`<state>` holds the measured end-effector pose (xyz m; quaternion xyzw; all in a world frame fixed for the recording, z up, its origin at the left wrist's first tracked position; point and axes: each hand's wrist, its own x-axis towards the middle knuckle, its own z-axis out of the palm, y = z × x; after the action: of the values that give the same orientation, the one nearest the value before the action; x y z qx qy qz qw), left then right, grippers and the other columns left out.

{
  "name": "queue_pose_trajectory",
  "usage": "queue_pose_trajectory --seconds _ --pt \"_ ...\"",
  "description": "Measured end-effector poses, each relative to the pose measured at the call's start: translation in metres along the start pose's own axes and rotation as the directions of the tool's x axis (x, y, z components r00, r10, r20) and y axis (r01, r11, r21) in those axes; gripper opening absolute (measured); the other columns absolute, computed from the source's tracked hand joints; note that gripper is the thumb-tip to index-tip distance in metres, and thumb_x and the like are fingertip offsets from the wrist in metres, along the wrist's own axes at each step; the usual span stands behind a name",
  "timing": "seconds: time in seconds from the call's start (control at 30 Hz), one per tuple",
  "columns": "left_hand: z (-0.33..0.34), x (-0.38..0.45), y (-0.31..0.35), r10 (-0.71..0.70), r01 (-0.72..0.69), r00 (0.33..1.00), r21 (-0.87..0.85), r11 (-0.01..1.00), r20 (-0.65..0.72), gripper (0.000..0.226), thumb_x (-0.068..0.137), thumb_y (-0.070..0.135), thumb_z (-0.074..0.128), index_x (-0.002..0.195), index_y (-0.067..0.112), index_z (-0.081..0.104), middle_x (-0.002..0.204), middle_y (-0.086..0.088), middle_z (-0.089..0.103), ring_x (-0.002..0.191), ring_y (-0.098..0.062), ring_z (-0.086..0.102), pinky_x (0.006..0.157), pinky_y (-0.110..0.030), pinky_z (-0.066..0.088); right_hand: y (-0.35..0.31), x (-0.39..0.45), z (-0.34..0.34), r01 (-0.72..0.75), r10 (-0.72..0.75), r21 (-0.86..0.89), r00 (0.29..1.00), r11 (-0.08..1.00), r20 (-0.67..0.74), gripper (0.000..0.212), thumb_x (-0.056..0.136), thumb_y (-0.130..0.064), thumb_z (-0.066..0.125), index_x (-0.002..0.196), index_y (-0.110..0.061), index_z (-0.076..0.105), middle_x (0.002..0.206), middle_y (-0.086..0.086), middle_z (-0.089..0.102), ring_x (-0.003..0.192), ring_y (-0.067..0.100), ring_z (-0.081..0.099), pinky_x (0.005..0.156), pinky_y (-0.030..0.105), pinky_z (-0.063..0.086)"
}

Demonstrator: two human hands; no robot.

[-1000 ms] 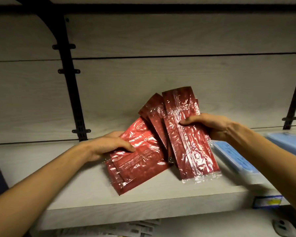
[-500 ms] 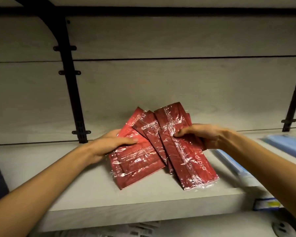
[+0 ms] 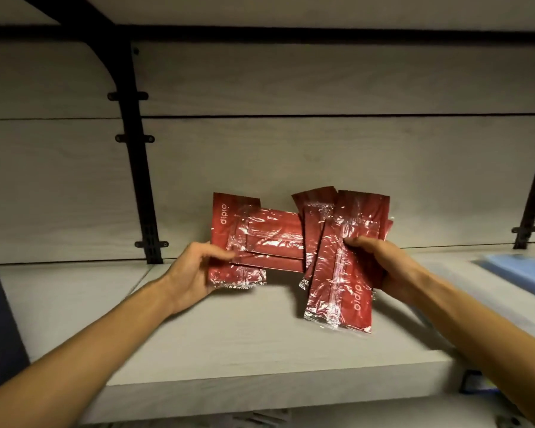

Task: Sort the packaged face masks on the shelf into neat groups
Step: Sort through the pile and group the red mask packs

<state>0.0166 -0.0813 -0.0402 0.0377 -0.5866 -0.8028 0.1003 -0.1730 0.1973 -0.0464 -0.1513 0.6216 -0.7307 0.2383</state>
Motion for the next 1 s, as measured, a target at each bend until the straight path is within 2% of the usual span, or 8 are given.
queue_pose_trajectory --seconds 0.13,0.23,0.3,0.43,0.53,0.77,0.9,1.0 --pt "0.001 -0.003 0.001 -0.021 0.020 0.999 0.016 1.000 0.050 0.053 0.068 -0.007 0.060 0.120 0.000 0.066 0.117 -0.019 0.072 0.095 -0.028 0.072 0.083 -0.040 0.061 0.000 -0.003 -0.001 0.046 -0.045 0.021 0.998 0.999 -0.048 0.026 0.087 -0.023 0.072 0.107 -0.007 0.065 0.090 0.012 0.077 0.070 0.025 0.074 0.059 0.033 0.060" --pt "0.001 -0.005 0.004 -0.092 0.100 0.983 -0.039 0.994 0.161 0.056 0.073 -0.002 0.060 0.129 -0.002 0.063 0.132 -0.021 0.065 0.111 -0.031 0.066 0.105 -0.046 0.050 -0.008 -0.005 0.000 0.082 -0.086 -0.068 0.995 0.994 -0.051 0.027 0.086 -0.022 0.074 0.107 -0.008 0.065 0.091 0.014 0.078 0.073 0.027 0.074 0.068 0.037 0.063" --pt "0.001 -0.005 0.005 -0.137 0.143 0.966 -0.014 0.990 0.218 0.052 0.075 0.007 0.067 0.126 -0.003 0.066 0.135 -0.024 0.062 0.117 -0.035 0.063 0.107 -0.048 0.048 -0.016 -0.007 0.001 0.117 -0.122 -0.160 0.992 0.980 -0.026 0.029 0.085 -0.021 0.074 0.111 -0.008 0.066 0.096 0.015 0.078 0.079 0.029 0.074 0.074 0.040 0.062" --pt "0.006 -0.002 0.005 -0.206 0.173 0.959 0.177 0.969 0.193 0.055 0.077 0.017 0.078 0.128 -0.001 0.065 0.131 -0.025 0.065 0.111 -0.034 0.066 0.105 -0.046 0.051 -0.033 -0.013 0.005 0.164 -0.134 -0.327 0.985 0.931 0.112 0.023 0.087 -0.022 0.074 0.106 -0.012 0.066 0.090 0.010 0.078 0.072 0.022 0.074 0.059 0.030 0.057" --pt "0.007 0.003 0.004 -0.215 0.162 0.973 0.405 0.900 0.089 0.053 0.081 0.006 0.077 0.130 -0.002 0.061 0.122 -0.020 0.071 0.107 -0.031 0.071 0.101 -0.040 0.053 -0.044 -0.016 0.007 0.152 -0.095 -0.401 0.983 0.903 0.160 0.015 0.086 -0.022 0.076 0.095 -0.013 0.068 0.079 0.006 0.076 0.061 0.017 0.072 0.048 0.023 0.053" --pt "0.000 0.005 0.019 0.030 -0.021 1.000 0.667 0.744 -0.002 0.032 0.079 -0.005 0.078 0.106 0.013 0.078 0.104 -0.006 0.079 0.094 -0.018 0.075 0.079 -0.021 0.058 -0.077 -0.021 0.005 0.258 -0.209 -0.507 0.966 0.822 0.154 0.026 0.083 -0.022 0.079 0.106 -0.016 0.070 0.097 0.010 0.078 0.088 0.030 0.076 0.077 0.043 0.062" --pt "-0.004 0.006 0.022 0.144 -0.026 0.983 0.701 0.713 -0.110 0.025 0.073 0.002 0.087 0.095 0.013 0.081 0.090 -0.001 0.080 0.079 -0.009 0.073 0.064 -0.012 0.052 -0.105 -0.029 0.015 0.344 -0.154 -0.663 0.932 0.665 0.329 0.029 0.083 -0.023 0.081 0.109 -0.018 0.070 0.098 0.004 0.079 0.089 0.022 0.077 0.067 0.029 0.061" --pt "-0.006 0.005 0.025 0.131 0.001 0.984 0.730 0.684 -0.124 0.023 0.071 0.007 0.089 0.091 0.015 0.082 0.090 0.000 0.080 0.079 -0.007 0.074 0.069 -0.012 0.051 -0.116 -0.031 0.039 0.399 -0.113 -0.786 0.912 0.472 0.395 0.026 0.079 -0.022 0.084 0.101 -0.020 0.071 0.092 -0.005 0.079 0.082 0.015 0.077 0.063 0.020 0.059"
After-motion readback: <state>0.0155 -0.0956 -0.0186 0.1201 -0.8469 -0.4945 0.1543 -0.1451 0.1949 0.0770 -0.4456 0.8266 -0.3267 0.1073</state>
